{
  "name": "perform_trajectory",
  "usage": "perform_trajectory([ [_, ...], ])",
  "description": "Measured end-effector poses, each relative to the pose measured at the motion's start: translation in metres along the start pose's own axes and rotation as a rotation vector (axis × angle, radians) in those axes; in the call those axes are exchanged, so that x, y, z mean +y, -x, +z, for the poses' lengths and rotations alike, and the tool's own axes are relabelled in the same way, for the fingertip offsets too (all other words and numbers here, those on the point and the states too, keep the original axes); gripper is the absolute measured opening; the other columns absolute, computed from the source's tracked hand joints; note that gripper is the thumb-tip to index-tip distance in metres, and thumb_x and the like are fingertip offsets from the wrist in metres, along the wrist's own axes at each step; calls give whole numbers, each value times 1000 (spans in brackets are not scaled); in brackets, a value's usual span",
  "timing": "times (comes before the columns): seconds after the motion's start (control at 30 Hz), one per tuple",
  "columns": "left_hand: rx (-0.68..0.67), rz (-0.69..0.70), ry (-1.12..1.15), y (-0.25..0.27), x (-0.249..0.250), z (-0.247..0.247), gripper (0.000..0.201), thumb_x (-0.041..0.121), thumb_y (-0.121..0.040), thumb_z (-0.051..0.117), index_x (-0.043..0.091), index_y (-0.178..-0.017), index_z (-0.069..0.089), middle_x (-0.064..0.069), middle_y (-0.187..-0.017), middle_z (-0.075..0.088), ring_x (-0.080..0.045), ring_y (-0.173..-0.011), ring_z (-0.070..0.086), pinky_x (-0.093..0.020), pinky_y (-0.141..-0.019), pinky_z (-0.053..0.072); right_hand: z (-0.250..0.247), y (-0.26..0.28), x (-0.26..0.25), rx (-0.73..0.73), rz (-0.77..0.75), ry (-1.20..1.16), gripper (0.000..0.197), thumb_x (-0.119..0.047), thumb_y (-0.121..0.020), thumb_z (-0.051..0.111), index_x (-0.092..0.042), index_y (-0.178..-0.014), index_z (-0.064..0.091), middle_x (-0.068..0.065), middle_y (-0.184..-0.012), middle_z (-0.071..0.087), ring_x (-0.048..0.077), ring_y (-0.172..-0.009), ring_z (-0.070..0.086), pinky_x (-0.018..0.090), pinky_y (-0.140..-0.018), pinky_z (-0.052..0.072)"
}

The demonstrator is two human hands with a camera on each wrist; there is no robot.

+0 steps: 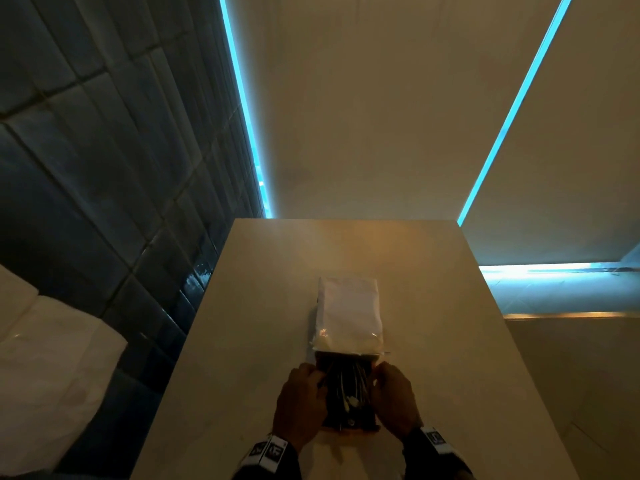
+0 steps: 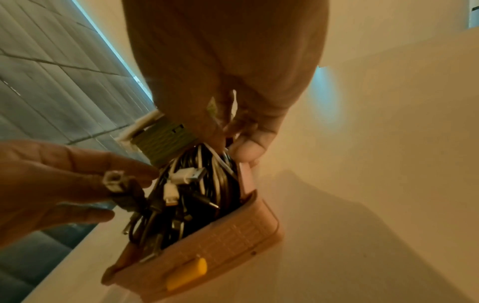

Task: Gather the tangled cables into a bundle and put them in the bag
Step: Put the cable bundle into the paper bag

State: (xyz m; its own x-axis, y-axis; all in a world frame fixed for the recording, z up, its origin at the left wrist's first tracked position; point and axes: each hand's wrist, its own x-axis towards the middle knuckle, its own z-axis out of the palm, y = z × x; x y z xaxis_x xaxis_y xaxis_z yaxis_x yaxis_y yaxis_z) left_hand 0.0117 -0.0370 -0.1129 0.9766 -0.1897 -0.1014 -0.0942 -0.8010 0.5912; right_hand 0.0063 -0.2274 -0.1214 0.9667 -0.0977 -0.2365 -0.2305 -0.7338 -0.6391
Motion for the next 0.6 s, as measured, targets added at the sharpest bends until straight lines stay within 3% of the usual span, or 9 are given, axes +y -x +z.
perform_trajectory([
  [0.07,-1,37,-17,-1,5,2,25,23,-95,45,20,-115,61,1,-118,53,-16,-105,50,-19,-79,40,-2,1,-4,43,-21,-26,6,-16,-92,53,-18,-90,59,-5,-83,52,14,-75,51,20,-64,38],
  [0.2,-27,4,15,-9,18,5,23,34,-90,54,23,-107,66,4,-115,59,-16,-100,58,-21,-77,44,1,-4,-9,-59,60,32,34,-29,-95,49,-27,-62,42,-10,-64,46,9,-57,44,18,-50,32],
  [0.33,-57,-83,-2,-18,27,8,24,40,-82,65,18,-93,68,0,-97,65,-17,-87,63,-24,-68,46,2,-9,-14,-109,144,36,33,-22,-88,52,-22,-57,43,3,-67,52,20,-62,49,26,-55,36],
  [0.4,-78,-99,-34,-20,30,12,20,36,-83,65,17,-91,68,-1,-95,67,-18,-88,64,-22,-69,45,-2,-9,-14,-122,182,5,36,-17,-87,51,-23,-53,39,0,-60,47,19,-60,47,23,-50,34],
  [0.47,-84,-114,-55,-21,31,17,21,35,-86,63,17,-94,67,-1,-99,67,-17,-93,64,-21,-71,44,-5,-10,-13,-118,210,-25,39,-15,-87,52,-21,-51,39,-3,-55,42,19,-60,48,24,-54,36],
  [0.53,-90,-136,-68,-23,31,22,25,37,-88,60,16,-99,66,-2,-104,65,-18,-97,63,-23,-74,44,-8,-12,-12,-127,227,-97,47,-26,-89,59,-20,-47,39,-5,-49,40,13,-50,44,21,-51,36],
  [0.6,-106,-144,-99,-25,32,23,27,38,-92,54,15,-101,66,-3,-106,66,-19,-98,63,-26,-76,47,-10,-13,-14,-149,244,-175,51,-50,-85,63,-21,-48,43,-7,-47,42,6,-44,43,13,-42,32],
])
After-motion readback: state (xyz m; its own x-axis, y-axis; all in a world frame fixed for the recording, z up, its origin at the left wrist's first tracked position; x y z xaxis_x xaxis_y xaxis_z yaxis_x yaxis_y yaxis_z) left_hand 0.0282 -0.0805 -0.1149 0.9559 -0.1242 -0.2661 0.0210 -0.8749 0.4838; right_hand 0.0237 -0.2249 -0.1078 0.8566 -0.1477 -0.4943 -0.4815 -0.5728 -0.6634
